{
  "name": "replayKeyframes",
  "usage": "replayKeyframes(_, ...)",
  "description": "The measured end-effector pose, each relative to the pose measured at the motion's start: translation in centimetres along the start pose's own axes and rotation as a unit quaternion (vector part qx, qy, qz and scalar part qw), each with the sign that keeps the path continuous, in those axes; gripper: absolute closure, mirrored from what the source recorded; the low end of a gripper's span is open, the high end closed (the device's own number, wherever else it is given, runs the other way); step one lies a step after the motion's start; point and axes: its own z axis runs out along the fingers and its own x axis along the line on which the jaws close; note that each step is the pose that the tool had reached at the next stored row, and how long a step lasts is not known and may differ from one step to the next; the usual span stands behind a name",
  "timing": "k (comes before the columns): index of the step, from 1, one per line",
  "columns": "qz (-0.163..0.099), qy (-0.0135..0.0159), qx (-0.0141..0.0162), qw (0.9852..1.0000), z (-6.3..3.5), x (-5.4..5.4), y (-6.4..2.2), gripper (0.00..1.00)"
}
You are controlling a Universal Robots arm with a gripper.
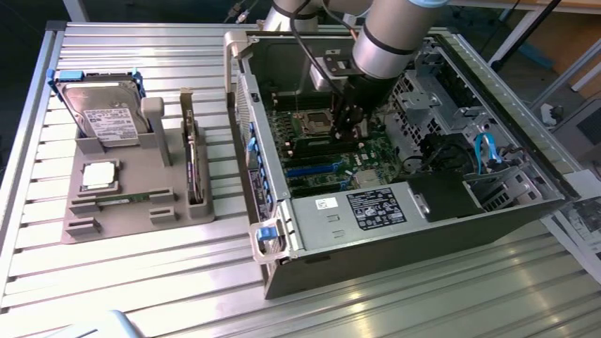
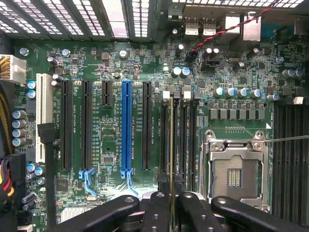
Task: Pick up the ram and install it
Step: 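Insert the ram into the slot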
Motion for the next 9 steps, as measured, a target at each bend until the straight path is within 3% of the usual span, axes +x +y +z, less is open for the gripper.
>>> replayKeyframes(9,0.000,0.0003,-0.0002,1.0000,0.54,0.22,-0.05,0.87)
